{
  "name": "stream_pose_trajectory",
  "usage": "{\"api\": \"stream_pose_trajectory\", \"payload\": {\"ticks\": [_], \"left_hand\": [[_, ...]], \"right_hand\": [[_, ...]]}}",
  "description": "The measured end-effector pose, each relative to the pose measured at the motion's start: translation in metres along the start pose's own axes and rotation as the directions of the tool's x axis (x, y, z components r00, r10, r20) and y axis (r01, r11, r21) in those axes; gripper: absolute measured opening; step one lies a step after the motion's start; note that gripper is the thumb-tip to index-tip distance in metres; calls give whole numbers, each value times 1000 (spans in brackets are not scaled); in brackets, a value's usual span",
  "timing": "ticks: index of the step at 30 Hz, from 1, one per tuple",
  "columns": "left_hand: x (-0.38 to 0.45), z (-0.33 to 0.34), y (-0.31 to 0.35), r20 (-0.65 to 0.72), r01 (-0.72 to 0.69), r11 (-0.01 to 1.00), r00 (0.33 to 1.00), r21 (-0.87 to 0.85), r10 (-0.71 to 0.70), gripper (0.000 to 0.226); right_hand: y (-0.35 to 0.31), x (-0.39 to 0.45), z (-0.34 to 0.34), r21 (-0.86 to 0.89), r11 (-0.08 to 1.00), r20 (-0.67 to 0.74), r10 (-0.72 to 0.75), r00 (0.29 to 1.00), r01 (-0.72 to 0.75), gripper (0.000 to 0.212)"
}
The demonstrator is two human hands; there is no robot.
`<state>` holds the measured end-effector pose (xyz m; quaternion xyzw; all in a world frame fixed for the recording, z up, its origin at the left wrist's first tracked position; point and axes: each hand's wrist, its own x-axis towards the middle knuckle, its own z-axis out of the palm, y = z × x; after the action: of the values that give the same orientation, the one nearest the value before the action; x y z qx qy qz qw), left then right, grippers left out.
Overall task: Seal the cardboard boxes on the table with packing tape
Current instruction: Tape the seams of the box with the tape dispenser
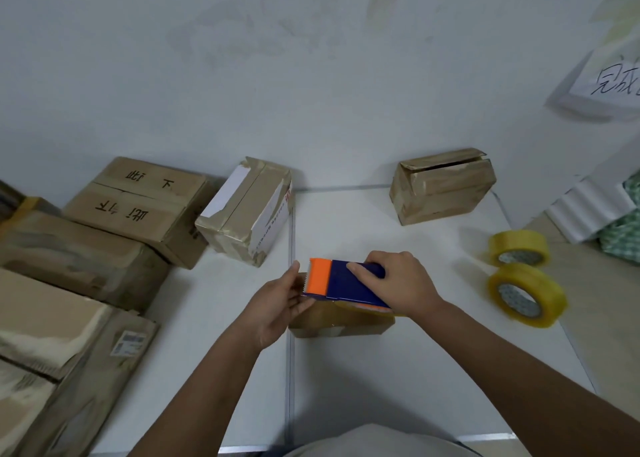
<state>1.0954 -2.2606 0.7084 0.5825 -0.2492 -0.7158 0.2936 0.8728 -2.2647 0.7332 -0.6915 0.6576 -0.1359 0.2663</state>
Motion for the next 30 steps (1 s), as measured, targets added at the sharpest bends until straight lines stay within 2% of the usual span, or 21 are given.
{"api": "stream_pose_trajectory", "payload": {"ticks": [2, 5, 10, 13, 15, 17, 20, 23, 25, 26, 27, 28, 30], "left_hand": [[0, 0, 5, 21, 47, 996, 999, -73, -46, 40], [-2, 0, 7, 30, 44, 994, 999, -99, -41, 42], [-2, -2, 1, 66, 57, 984, 997, -166, -47, 32], [-3, 0, 0, 16, 23, 993, 1000, -113, -21, 25], [-5, 3, 1, -27, -19, 999, 999, -40, 18, 22], [-5, 2, 0, -81, -100, 984, 990, 149, 113, 20], [-2, -1, -1, -119, -211, 856, 947, 471, 299, 21], [-1, -1, 0, -123, -251, 718, 897, 649, 425, 21], [0, 1, -1, -103, -272, 651, 872, 709, 478, 21], [0, 1, -2, -101, -281, 661, 873, 696, 477, 21], [1, 2, -3, -110, -282, 721, 889, 633, 445, 22], [1, 3, -4, -120, -268, 813, 918, 517, 379, 23], [-3, 4, -2, -92, -157, 971, 980, 178, 176, 28]], "right_hand": [[1, 0, 0, -2, 1000, 7, -1, 1000, 1, 46], [0, -1, -2, -7, 1000, 14, -13, 1000, 13, 46], [0, -2, -3, -16, 1000, 17, -27, 1000, 27, 47], [-1, -1, -6, -21, 999, 33, -42, 999, 43, 48], [-3, 0, -7, -31, 998, 56, -52, 997, 54, 48], [-5, 0, -8, -46, 997, 85, -59, 995, 63, 46], [-8, 1, -8, -70, 994, 125, -77, 989, 86, 46], [-8, 2, -8, -75, 993, 132, -79, 988, 89, 47], [-6, 4, -9, -74, 994, 128, -72, 989, 81, 47], [-5, 4, -9, -72, 995, 126, -67, 990, 76, 47], [-3, 4, -10, -67, 995, 122, -62, 991, 71, 47], [-1, 4, -10, -60, 996, 115, -60, 991, 67, 47], [0, 3, -10, -50, 997, 111, -61, 992, 67, 46]]}}
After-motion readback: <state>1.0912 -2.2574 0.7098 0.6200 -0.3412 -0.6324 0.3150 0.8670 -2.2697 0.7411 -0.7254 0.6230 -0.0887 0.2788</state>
